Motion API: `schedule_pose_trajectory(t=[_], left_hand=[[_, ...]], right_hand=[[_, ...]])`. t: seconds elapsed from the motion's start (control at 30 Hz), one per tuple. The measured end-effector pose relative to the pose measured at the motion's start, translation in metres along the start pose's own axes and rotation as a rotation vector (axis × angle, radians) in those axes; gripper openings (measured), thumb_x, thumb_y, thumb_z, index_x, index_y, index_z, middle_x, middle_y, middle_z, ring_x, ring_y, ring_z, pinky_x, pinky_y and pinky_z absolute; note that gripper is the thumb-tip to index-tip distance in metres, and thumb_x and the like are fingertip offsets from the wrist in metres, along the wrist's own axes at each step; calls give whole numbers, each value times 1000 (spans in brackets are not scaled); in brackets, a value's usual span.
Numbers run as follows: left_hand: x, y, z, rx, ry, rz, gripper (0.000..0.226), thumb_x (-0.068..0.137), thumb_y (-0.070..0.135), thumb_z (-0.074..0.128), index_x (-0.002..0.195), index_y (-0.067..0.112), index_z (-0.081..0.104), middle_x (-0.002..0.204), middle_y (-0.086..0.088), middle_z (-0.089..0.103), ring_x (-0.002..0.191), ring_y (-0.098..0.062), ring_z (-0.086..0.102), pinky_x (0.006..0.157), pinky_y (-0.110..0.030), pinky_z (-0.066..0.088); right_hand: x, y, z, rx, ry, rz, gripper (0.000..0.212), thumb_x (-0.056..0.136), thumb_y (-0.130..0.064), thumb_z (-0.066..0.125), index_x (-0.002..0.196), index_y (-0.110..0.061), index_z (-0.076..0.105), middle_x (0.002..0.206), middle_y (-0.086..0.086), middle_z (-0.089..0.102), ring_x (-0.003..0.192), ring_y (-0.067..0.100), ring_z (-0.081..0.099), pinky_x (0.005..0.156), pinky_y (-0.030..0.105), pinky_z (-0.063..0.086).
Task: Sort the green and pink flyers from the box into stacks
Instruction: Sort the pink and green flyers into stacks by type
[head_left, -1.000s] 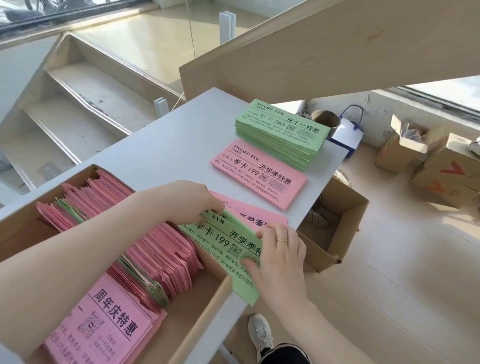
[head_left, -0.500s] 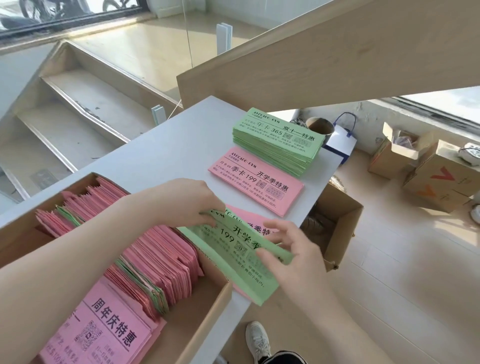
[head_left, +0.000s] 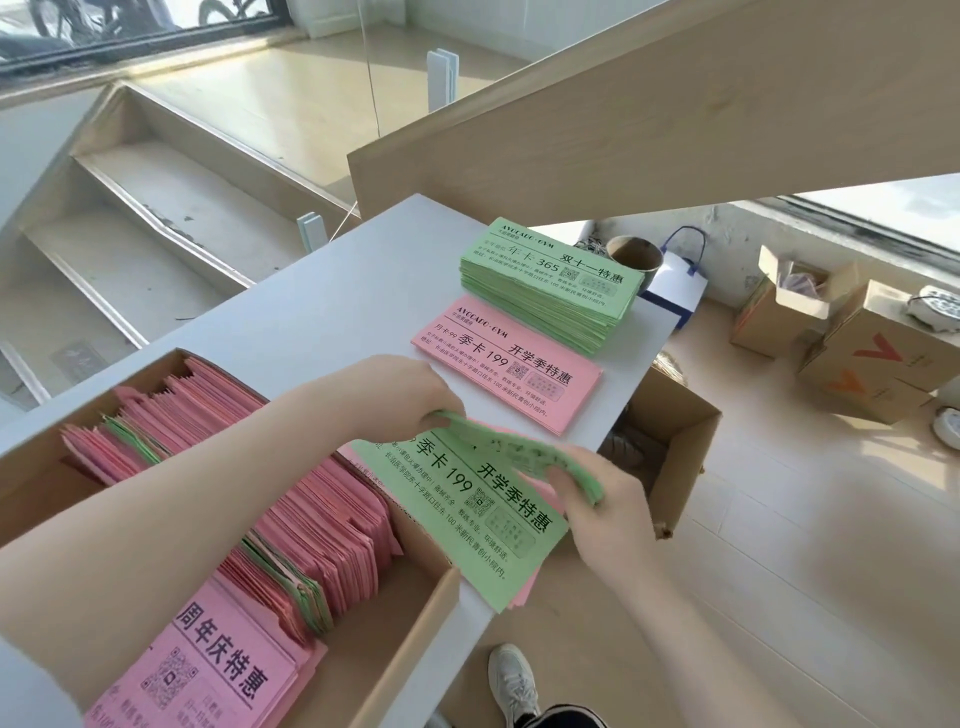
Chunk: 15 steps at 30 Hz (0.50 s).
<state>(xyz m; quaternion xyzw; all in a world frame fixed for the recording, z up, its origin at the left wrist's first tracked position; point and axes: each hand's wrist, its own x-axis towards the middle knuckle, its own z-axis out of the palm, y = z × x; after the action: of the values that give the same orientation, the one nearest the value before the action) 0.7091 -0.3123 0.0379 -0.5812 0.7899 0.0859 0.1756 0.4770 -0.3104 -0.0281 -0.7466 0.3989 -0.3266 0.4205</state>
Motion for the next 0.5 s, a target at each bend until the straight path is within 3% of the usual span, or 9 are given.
schedule_pose_trajectory(t=[0.07, 0.13, 0.2, 0.27, 0.37, 0.43, 0.5], left_hand=[[-8, 3, -15, -106, 91, 12, 30, 98, 27, 39, 124, 28, 53, 95, 19, 58, 83, -8, 49, 74, -18, 34], [-17, 1, -25, -195, 133, 22, 32, 98, 24, 41, 127, 30, 51, 90, 22, 53, 71, -3, 43, 69, -13, 28], [-24, -3, -28, -161, 117, 32, 35, 98, 20, 38, 128, 33, 50, 108, 15, 60, 79, -5, 45, 75, -17, 33], [-27, -6, -23, -90, 71, 26, 37, 99, 16, 33, 127, 32, 50, 118, 12, 59, 91, -8, 46, 79, -20, 36], [-29, -8, -14, -36, 31, 20, 36, 100, 18, 29, 126, 31, 51, 120, 13, 56, 94, -7, 46, 79, -18, 33], [-32, -10, -10, -28, 47, 10, 35, 101, 19, 29, 124, 31, 53, 120, 13, 56, 89, -5, 41, 77, -16, 31], [-34, -10, -7, -30, 76, 1, 35, 100, 19, 30, 124, 30, 54, 121, 13, 57, 94, -8, 48, 79, -19, 35]], right_hand=[[-1, -9, -8, 144, 15, 92, 33, 92, -10, 56, 90, -42, 64, 86, -34, 67, 84, -10, 62, 73, 7, 45], [-7, -14, -13, 290, -142, 193, 26, 90, -14, 58, 92, -39, 66, 92, -27, 70, 91, -4, 66, 78, 13, 51], [-16, -12, -12, 286, -349, 219, 12, 88, -25, 61, 97, -32, 66, 99, -12, 73, 92, 0, 66, 79, 14, 50], [-26, 1, -10, 97, -379, 152, 27, 79, -45, 66, 100, -29, 66, 105, -4, 68, 93, 1, 62, 77, 11, 45], [-38, 21, -4, 55, -104, 151, 25, 75, -50, 53, 92, -35, 65, 98, -11, 62, 93, 6, 56, 77, 13, 41], [-40, 27, 4, 70, 118, 309, 11, 81, -42, 58, 83, -32, 61, 89, -6, 64, 84, 13, 58, 70, 16, 43], [-36, 30, 14, -21, 175, 486, 17, 83, -39, 65, 77, -24, 59, 79, -3, 65, 76, 17, 61, 65, 24, 47]])
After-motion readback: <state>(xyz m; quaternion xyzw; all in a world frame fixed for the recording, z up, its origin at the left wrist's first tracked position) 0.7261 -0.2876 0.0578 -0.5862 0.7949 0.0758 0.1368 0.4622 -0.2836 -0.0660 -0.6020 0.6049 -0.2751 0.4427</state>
